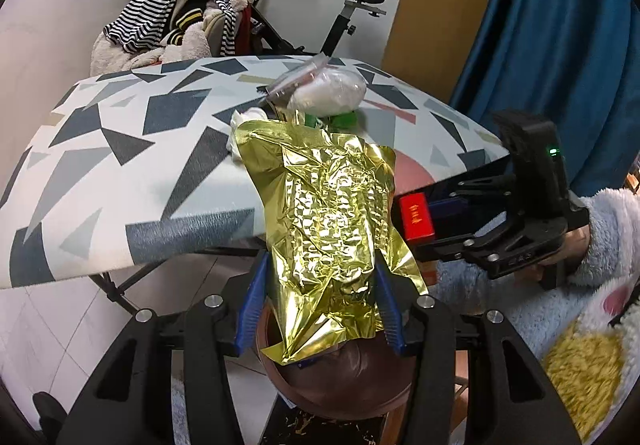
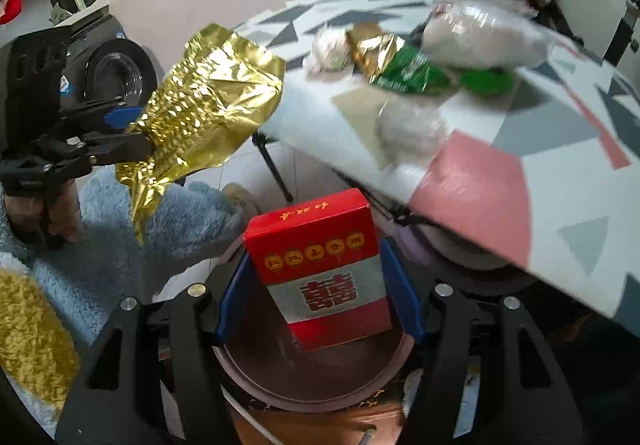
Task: Collect trash
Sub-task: 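Carry both items over the brown bin and open the right tool, then open the left tool to drop the gold foil packet into the bin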
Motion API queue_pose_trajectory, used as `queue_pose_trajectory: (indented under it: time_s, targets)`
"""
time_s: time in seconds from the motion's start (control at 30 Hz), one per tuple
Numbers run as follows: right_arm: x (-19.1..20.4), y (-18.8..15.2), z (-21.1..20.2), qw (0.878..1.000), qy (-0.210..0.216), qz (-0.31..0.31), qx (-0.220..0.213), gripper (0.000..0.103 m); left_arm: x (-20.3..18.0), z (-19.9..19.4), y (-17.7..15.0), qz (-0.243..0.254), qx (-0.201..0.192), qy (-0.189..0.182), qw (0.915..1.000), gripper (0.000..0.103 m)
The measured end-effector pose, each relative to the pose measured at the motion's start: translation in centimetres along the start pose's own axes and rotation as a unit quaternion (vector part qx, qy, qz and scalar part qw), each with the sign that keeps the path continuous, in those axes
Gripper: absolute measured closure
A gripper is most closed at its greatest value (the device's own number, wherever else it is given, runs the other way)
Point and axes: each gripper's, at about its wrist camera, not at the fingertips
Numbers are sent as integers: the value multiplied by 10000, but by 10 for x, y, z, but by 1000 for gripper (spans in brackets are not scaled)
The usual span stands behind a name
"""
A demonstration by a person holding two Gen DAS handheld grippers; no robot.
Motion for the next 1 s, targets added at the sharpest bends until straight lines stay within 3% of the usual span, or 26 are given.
queue_pose_trajectory:
  time_s: [0.33, 0.63, 0.7, 0.83, 1.0]
  targets:
    - [0, 0, 59, 9971, 1, 270, 717, 40, 5, 8, -10, -174, 52, 80, 9998, 54]
    - [-9, -2, 74, 9938, -147, 613, 912, 36, 4, 13, -10, -179, 127, 81, 9997, 54]
    - [-17, -4, 71, 9938, -80, 638, 905, 24, 5, 14, -11, -197, 137, 59, 9997, 54]
    - [-18, -4, 60, 9952, -154, 663, 709, 11, 4, 15, -10, -164, 152, 47, 9997, 54]
    - [-17, -2, 30, 9973, -320, 643, 121, 6, 1, 18, -8, -109, 195, -5, 9998, 54]
Point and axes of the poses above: each gripper's, at about its wrist camera, not at the fingertips, and z roughly the way its jaws point, x to its left, y to its top, and after that the axes turned 12 degrees about x, right-handed
